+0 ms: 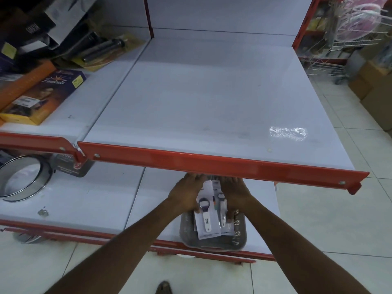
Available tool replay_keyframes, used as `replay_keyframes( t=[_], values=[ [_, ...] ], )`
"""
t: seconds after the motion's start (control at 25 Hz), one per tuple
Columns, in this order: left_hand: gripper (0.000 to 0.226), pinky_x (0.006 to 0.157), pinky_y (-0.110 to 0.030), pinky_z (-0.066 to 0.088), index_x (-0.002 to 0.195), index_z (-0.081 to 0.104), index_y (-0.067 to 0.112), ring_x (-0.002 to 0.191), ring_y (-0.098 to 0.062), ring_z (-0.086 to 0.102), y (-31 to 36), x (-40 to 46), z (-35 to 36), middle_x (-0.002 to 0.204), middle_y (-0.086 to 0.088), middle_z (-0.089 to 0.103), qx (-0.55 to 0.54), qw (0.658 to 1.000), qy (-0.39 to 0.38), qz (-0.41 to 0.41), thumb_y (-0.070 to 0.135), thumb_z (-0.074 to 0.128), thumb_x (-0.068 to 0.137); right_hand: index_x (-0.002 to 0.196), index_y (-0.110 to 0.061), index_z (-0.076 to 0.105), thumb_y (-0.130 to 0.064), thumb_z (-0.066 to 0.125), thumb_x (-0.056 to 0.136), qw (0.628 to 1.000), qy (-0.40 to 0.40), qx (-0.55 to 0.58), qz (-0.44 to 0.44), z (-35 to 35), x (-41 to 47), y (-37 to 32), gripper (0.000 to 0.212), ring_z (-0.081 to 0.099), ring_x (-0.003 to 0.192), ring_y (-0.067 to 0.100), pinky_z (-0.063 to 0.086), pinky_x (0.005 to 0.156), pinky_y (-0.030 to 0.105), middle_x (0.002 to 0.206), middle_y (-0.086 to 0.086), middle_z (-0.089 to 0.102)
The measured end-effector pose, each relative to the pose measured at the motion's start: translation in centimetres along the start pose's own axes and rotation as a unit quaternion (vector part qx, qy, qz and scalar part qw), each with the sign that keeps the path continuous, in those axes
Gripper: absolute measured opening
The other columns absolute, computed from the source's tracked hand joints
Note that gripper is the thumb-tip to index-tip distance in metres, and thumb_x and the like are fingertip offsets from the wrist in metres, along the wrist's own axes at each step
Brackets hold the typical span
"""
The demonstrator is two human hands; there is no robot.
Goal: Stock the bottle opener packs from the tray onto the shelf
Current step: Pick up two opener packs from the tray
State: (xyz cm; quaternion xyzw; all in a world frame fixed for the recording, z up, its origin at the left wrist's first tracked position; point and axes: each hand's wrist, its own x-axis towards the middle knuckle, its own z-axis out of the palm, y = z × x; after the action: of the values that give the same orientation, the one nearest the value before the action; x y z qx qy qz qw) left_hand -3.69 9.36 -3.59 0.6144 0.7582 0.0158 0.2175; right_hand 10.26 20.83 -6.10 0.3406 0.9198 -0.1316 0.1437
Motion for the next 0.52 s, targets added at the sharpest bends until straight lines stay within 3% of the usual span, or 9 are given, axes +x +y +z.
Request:
replay_keyframes(
  t=[0.12,0.24,0.36,0.44,0.52],
  values=[
    [0.078,0.098,-0.043,0.058,0.138,0.046,0.024,0.120,-0.030,0.063,-0.1,-2.8,-0.6,0.139,-0.008,0.060,-0.114,0.993,0.041,-0.011,0.012,0.087,0.073,0.125,-0.015,0.052,-0.028,0.095,0.051,0.999,0.044,-0.005,0.000,-1.9,-2.5,-0.5,0.087,0.062,0.112,0.029,0.050,0.097,0.040,0.122,0.007,0.064],
    [0.034,0.085,-0.025,0.061,0.108,0.057,0.031,0.101,-0.018,0.071,0.2,-7.0,-1.2,0.119,0.000,0.073,-0.210,0.974,0.082,-0.004,0.013,0.075,0.086,0.109,-0.027,0.060,-0.011,0.085,0.063,0.987,0.093,0.131,0.019,-4.4,-6.8,-1.0,0.054,0.068,0.100,0.026,0.057,0.084,0.035,0.112,0.002,0.070],
    [0.035,0.071,-0.007,0.050,0.092,0.053,0.045,0.082,-0.003,0.067,1.4,-11.7,-4.9,0.098,0.020,0.073,-0.236,0.953,0.189,0.007,0.018,0.075,0.088,0.084,-0.030,0.071,-0.004,0.076,0.077,0.958,0.168,0.232,-0.006,-7.1,-11.8,-2.2,0.027,0.069,0.079,0.006,0.059,0.079,0.025,0.091,-0.006,0.076],
    [0.036,0.068,-0.005,0.048,0.091,0.057,0.042,0.078,0.000,0.068,2.1,-14.6,-8.0,0.086,0.027,0.072,-0.287,0.920,0.266,0.013,0.015,0.079,0.083,0.087,-0.024,0.076,-0.011,0.074,0.083,0.937,0.222,0.270,-0.013,-10.1,-15.4,-3.6,0.014,0.063,0.071,-0.008,0.057,0.081,0.016,0.089,-0.008,0.077],
    [0.031,0.067,-0.005,0.048,0.095,0.060,0.027,0.072,-0.001,0.069,2.8,-16.7,-11.6,0.079,0.026,0.071,-0.338,0.882,0.329,0.012,0.013,0.083,0.080,0.093,-0.023,0.077,-0.013,0.075,0.082,0.906,0.287,0.308,-0.032,-14.2,-18.5,-5.0,0.016,0.060,0.073,-0.017,0.049,0.075,0.003,0.088,-0.011,0.076]
  ],
)
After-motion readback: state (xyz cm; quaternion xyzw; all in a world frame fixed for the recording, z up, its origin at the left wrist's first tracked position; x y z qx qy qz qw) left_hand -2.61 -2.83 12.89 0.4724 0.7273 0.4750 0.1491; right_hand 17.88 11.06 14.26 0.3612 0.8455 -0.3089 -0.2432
